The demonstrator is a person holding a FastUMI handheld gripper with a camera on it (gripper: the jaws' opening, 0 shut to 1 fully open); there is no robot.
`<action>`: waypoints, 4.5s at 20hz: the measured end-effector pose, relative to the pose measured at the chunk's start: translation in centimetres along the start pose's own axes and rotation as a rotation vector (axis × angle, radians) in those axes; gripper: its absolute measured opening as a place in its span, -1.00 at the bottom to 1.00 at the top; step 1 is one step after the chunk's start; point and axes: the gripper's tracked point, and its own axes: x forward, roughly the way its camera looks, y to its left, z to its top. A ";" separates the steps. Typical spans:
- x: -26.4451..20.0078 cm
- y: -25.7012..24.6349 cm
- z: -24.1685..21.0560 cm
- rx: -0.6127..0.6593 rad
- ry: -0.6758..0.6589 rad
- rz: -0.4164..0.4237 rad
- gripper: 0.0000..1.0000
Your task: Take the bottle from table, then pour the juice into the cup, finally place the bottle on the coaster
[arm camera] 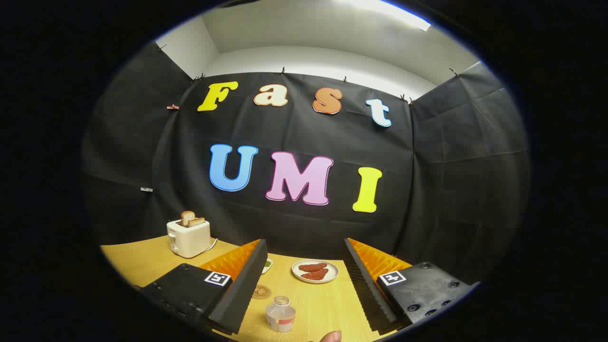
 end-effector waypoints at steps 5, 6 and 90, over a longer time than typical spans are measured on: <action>-0.4 0.1 0.0 -0.004 0.000 0.003 0.94; -0.5 0.1 0.2 -0.009 -0.005 0.003 0.94; 3.7 18.9 -19.6 -1.183 0.203 0.330 0.40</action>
